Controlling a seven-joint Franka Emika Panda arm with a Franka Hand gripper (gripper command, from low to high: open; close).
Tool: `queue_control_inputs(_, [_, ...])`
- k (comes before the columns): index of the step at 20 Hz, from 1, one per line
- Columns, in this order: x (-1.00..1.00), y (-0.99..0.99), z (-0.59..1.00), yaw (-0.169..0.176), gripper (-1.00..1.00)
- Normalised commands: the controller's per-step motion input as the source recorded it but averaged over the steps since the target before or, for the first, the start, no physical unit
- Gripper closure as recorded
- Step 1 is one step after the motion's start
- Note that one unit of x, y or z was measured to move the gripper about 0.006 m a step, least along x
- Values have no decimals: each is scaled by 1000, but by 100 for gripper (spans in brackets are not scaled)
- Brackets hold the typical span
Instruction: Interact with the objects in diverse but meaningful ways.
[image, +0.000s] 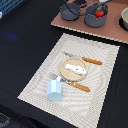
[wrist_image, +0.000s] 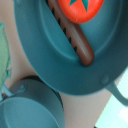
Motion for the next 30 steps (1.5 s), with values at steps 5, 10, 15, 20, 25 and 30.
queue_control_inputs(5, [130, -264, 533, -83, -100])
queue_control_inputs(10, [233, -282, 378, -96, -100])
queue_control_inputs(15, [173, -221, 118, -114, -100])
queue_control_inputs(20, [148, -259, 58, -124, -100])
queue_control_inputs(25, [131, -332, 35, -132, -100])
queue_control_inputs(30, [42, -374, 1, -136, -100])
